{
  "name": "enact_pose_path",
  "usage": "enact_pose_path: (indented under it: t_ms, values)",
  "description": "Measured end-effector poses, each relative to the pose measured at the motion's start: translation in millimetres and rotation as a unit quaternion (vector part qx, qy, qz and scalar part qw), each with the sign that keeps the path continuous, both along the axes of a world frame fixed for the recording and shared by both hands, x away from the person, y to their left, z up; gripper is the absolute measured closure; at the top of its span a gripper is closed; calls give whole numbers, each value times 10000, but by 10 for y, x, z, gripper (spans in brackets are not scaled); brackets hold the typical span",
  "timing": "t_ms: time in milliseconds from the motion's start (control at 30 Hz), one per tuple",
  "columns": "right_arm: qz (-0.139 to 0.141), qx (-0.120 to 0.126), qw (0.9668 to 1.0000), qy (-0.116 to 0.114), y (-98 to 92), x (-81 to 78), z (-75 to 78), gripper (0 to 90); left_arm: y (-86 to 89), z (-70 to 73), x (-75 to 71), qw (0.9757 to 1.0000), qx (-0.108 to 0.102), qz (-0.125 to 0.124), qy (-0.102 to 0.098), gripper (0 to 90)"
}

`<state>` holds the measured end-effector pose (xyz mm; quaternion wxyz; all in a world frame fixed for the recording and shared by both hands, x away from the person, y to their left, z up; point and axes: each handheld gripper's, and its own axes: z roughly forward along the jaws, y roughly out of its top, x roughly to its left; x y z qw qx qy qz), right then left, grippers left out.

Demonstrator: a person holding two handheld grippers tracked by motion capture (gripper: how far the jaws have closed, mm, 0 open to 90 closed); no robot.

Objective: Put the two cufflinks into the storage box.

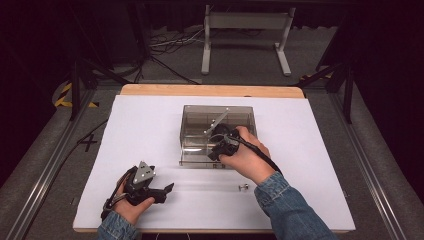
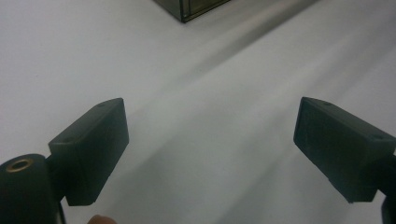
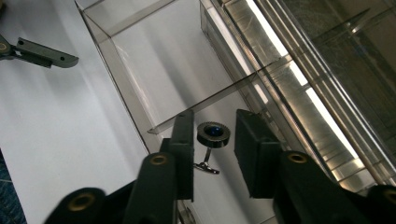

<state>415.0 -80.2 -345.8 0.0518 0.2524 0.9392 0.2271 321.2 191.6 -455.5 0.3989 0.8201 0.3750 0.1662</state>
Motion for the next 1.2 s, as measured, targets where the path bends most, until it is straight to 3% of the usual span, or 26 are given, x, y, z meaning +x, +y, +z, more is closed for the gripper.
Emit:
enact_pose_path:
  t_ms: [500,800,1200]
  values:
    - [81,343,9989,-313,-94,-108,164,698,-3,-2,2,10000,37,-3,-16,112]
    - [398,640,9958,-513,-210,-261,285,687,-8,-7,1,10000,23,-3,7,112]
    - [506,880,9930,-603,-444,-435,376,684,-8,-13,8,10000,29,14,14,112]
